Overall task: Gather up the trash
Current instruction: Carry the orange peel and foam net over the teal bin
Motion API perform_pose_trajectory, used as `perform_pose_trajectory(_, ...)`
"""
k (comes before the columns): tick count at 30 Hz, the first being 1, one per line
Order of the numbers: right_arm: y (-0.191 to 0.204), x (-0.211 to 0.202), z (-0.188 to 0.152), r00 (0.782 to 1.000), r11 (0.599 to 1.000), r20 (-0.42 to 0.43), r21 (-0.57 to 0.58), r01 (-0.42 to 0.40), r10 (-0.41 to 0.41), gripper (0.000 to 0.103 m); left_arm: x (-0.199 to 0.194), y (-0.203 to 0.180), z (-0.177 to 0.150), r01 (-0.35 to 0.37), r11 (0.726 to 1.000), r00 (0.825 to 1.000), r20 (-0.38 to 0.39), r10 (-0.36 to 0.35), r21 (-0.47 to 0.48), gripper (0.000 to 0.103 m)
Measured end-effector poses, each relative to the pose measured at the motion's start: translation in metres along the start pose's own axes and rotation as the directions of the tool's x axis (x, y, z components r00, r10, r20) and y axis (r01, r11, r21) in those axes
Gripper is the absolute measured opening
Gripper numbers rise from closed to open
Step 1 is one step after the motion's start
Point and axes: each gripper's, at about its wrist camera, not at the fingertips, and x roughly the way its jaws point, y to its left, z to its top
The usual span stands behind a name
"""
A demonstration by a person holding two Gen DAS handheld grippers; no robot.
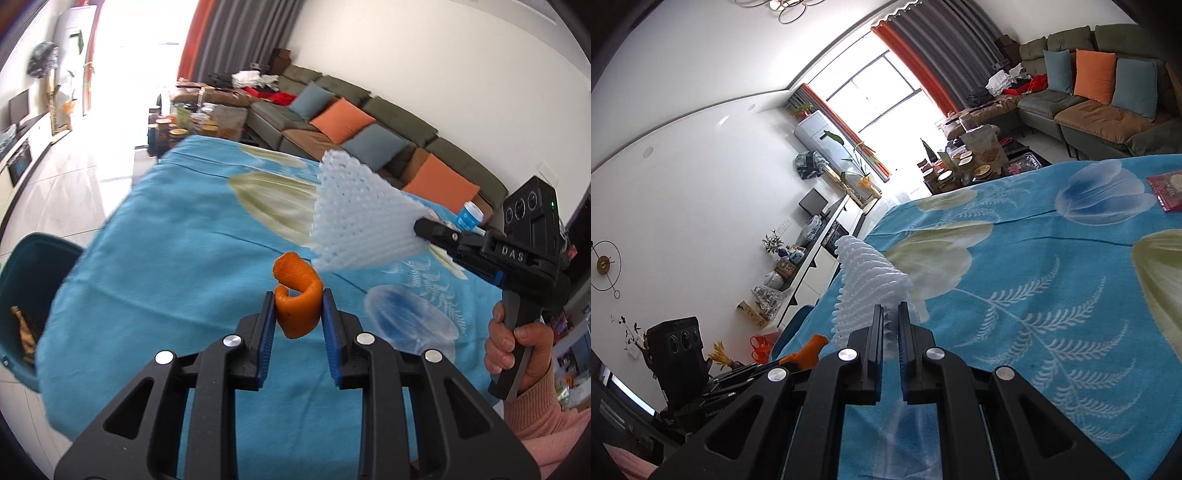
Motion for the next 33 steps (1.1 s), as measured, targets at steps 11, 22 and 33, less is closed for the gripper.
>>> perform_pose_trajectory(11,0.035,0.033,-0.013,0.996,0.998,-0.058,-0.027,-0.065,0.063,0.006,-0.036,0.03,-0.012,-0.042,0.998,0.998,0.045,0.045,-0.051,0.025)
perform_pose_trajectory(22,0.059,0.047,-0.019,0.993,0.995,-0.086,-0.052,-0.087,0.082,0.006,-0.056,0.047,-0.022,-0.075,0.994,0.995,0.061,0.081,-0.085,0.025)
perform_pose_trajectory(33,0.075,0.067,-0.021,0.988,0.992,-0.12,-0.07,-0.102,0.093,0.006,-0.069,0.063,-0.027,-0.102,0.987,0.99,0.079,0.112,-0.124,0.025)
